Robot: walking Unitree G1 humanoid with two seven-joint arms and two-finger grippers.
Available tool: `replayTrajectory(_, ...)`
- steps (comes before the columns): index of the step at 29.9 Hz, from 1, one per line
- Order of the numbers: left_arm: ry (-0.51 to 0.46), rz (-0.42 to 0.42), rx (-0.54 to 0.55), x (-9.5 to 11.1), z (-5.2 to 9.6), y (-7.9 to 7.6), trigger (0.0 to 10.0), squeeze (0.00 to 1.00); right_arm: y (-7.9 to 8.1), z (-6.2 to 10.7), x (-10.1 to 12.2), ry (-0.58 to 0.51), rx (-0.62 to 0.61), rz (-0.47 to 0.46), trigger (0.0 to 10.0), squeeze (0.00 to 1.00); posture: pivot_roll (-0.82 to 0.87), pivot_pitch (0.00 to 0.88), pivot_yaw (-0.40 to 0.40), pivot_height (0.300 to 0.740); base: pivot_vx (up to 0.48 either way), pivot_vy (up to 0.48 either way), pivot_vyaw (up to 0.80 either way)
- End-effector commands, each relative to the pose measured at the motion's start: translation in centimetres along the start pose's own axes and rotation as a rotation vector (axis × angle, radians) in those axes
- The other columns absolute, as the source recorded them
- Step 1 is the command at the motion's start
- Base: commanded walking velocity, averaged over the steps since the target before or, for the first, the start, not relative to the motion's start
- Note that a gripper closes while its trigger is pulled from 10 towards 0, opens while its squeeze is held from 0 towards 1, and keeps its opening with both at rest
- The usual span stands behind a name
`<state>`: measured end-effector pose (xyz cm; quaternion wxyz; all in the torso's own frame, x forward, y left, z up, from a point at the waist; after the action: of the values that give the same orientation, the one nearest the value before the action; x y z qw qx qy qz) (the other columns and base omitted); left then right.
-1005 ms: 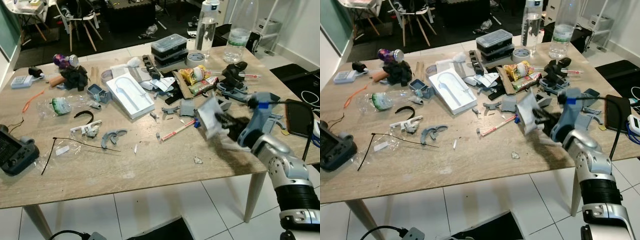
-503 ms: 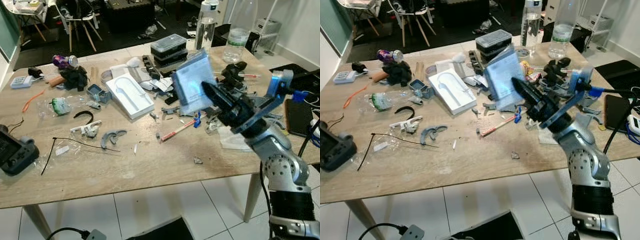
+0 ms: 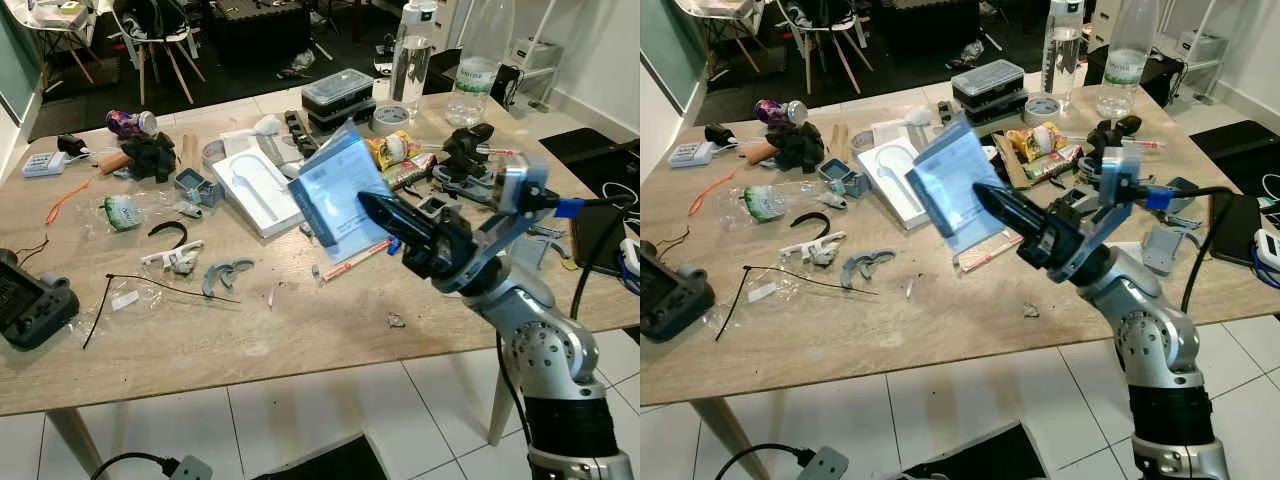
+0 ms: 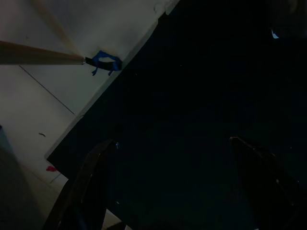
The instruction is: Picking trash to rubbish bin
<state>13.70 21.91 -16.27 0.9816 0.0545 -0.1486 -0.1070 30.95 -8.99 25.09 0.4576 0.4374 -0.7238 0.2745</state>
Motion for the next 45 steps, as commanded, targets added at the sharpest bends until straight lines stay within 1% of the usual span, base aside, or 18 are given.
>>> replayTrajectory(1,0.029,-0.012,0.011,-1.0,0.1,0.4,10.0,0.0,0.9,-0.1,-0.9,0.032,0.036,-0.012,10.0,0.0,-0.12,0.066,0.061,0.74,-0.33,0.0,0.0)
replayTrajectory(5,0.028,-0.015,0.009,-0.9,0.1,0.3,10.0,0.0,1.5,-0.2,-1.7,0.063,0.053,-0.023,10.0,0.0,-0.11,0.07,0.062,0.74,-0.33,0.0,0.0)
replayTrajectory(13,0.028,-0.02,0.006,-0.9,0.0,0.2,10.0,0.0,1.8,-0.1,-2.4,0.091,0.06,-0.023,10.0,0.0,-0.11,0.07,0.062,0.74,-0.333,0.0,0.0)
replayTrajectory(23,0.029,-0.02,0.007,-0.9,0.1,0.2,10.0,0.0,1.9,0.6,-5.3,0.221,0.056,-0.02,10.0,0.0,-0.1,0.076,0.066,0.74,-0.333,0.0,0.0)
replayTrajectory(26,0.03,-0.02,0.006,-1.0,0.1,0.2,10.0,0.0,1.3,1.4,-7.2,0.308,0.023,-0.013,10.0,0.0,-0.1,0.076,0.066,0.74,-0.333,0.0,0.0)
replayTrajectory(28,0.03,-0.02,0.006,-1.0,0.1,0.2,10.0,0.0,1.3,1.4,-7.2,0.308,0.023,-0.013,10.0,0.0,-0.1,0.076,0.066,0.74,-0.33,0.0,0.0)
replayTrajectory(30,0.031,-0.02,0.005,-1.0,0.1,0.2,10.0,0.0,0.4,2.8,-9.1,0.39,-0.025,-0.013,10.0,0.0,-0.1,0.076,0.066,0.74,-0.332,0.0,0.0)
replayTrajectory(31,0.031,-0.021,0.003,-1.0,0.1,0.1,10.0,0.0,-0.7,4.4,-11.0,0.473,-0.096,-0.007,10.0,0.0,-0.09,0.076,0.063,0.74,-0.334,0.0,0.0)
replayTrajectory(33,0.031,-0.023,0.002,-1.0,0.0,0.1,10.0,0.0,-1.9,5.6,-12.0,0.522,-0.17,0.003,10.0,0.0,-0.09,0.076,0.063,0.74,-0.334,0.0,0.0)
replayTrajectory(35,0.031,-0.024,0.0,-1.0,0.0,0.0,10.0,0.0,-5.0,8.5,-13.7,0.607,-0.367,0.01,10.0,0.0,-0.09,0.076,0.063,0.74,-0.332,0.0,0.0)
replayTrajectory(36,0.031,-0.024,0.0,-1.0,0.0,0.0,10.0,0.0,-5.0,8.5,-13.7,0.607,-0.367,0.01,10.0,0.0,-0.09,0.076,0.063,0.74,-0.33,0.0,0.0)
replayTrajectory(37,0.03,-0.025,-0.001,-1.0,0.0,0.0,10.0,0.0,-6.5,10.4,-14.5,0.659,-0.479,0.023,10.0,0.0,-0.09,0.076,0.063,0.74,-0.33,0.0,0.0)
replayTrajectory(38,0.03,-0.025,-0.001,-1.0,0.0,0.0,10.0,0.0,-6.5,10.4,-14.5,0.659,-0.479,0.023,10.0,0.0,-0.09,0.076,0.063,0.74,-0.33,0.0,0.0)
replayTrajectory(40,0.029,-0.027,-0.002,-0.9,0.0,0.0,10.0,0.0,-8.8,15.4,-16.2,0.769,-0.714,0.011,10.0,0.0,-0.09,0.076,0.063,0.74,-0.324,0.0,0.0)
replayTrajectory(41,0.027,-0.027,-0.002,-0.9,0.0,-0.1,10.0,0.0,-9.0,18.4,-17.2,0.829,-0.826,-0.014,10.0,0.0,-0.09,0.076,0.063,0.74,-0.311,0.0,0.0)
replayTrajectory(43,0.027,-0.027,-0.002,-0.9,0.0,-0.1,10.0,0.0,-9.0,18.4,-17.2,0.829,-0.826,-0.014,10.0,0.0,-0.09,0.076,0.063,0.74,-0.311,0.0,0.0)
replayTrajectory(44,0.026,-0.027,-0.003,-0.8,0.0,-0.1,10.0,0.0,-8.9,20.7,-18.1,0.878,-0.903,-0.034,10.0,0.0,-0.09,0.076,0.063,0.74,-0.296,0.0,0.0)
replayTrajectory(45,0.026,-0.027,-0.003,-0.8,0.0,-0.1,10.0,0.0,-8.9,20.7,-18.1,0.878,-0.903,-0.034,10.0,0.0,-0.09,0.076,0.063,0.74,-0.296,0.0,0.0)
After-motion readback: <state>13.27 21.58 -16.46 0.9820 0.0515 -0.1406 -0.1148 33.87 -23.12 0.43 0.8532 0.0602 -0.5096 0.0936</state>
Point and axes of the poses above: a point about 5 cm out from each wrist's last joint towards the gripper, its own z axis pointing back from the gripper into the wrist, its own x axis along the axis of the wrist's last joint, y = z × x, the point moved 6 cm from there along -z, pointing out of the wrist towards the gripper, and after that the axes turned 12 degrees about z, right-handed, at the moved point
